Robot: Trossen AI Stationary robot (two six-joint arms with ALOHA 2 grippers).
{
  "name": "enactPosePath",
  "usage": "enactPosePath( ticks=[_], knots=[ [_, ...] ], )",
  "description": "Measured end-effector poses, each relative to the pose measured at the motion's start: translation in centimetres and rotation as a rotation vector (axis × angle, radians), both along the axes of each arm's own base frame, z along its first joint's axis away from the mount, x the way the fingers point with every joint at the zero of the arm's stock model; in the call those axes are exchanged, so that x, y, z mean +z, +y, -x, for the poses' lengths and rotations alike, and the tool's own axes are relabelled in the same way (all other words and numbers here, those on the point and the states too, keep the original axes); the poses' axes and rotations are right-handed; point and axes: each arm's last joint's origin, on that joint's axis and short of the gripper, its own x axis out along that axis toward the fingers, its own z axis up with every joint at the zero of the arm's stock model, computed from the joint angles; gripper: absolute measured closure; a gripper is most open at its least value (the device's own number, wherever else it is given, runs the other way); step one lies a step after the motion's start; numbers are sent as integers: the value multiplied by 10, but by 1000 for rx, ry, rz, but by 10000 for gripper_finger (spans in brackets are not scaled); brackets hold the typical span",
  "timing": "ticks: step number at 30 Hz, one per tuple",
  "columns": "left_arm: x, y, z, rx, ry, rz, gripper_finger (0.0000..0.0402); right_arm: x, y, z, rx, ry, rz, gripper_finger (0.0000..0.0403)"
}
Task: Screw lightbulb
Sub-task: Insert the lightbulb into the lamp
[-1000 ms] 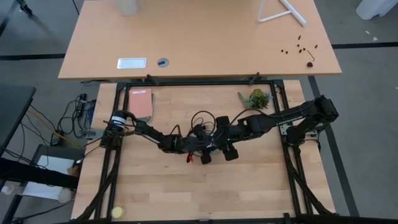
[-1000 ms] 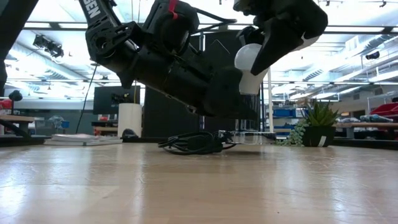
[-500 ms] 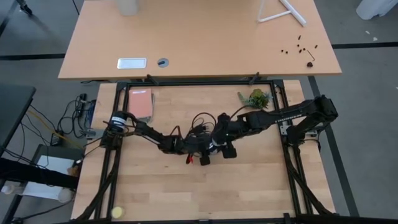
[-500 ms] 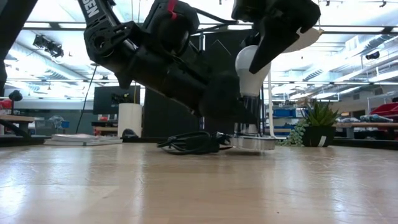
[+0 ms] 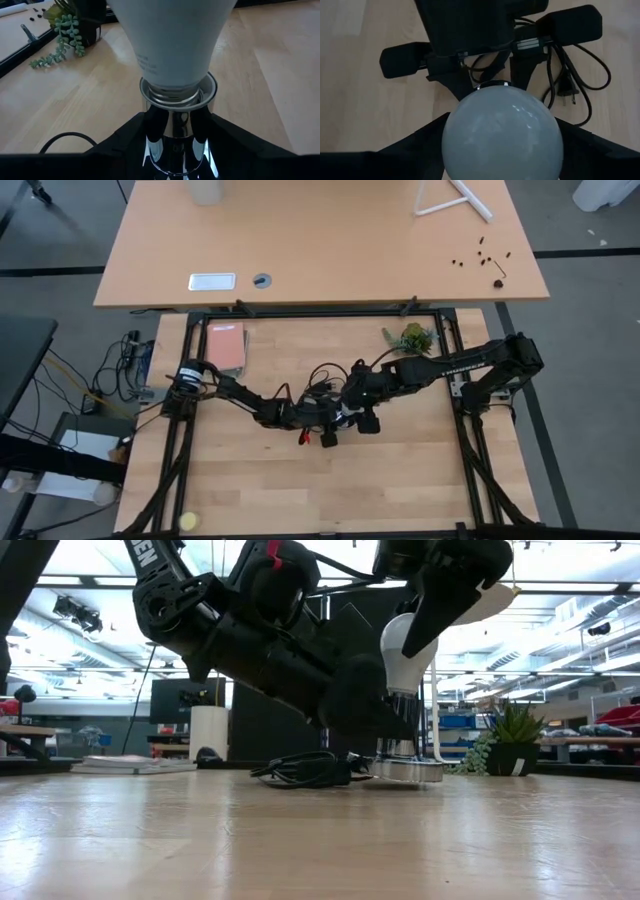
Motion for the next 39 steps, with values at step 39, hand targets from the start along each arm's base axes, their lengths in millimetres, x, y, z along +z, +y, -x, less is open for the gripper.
enactPosePath(
  ticks=[39],
  knots=[
    [0, 0, 0, 66, -33, 97, 144, 1, 1, -2, 102, -22, 19, 106]
  ],
)
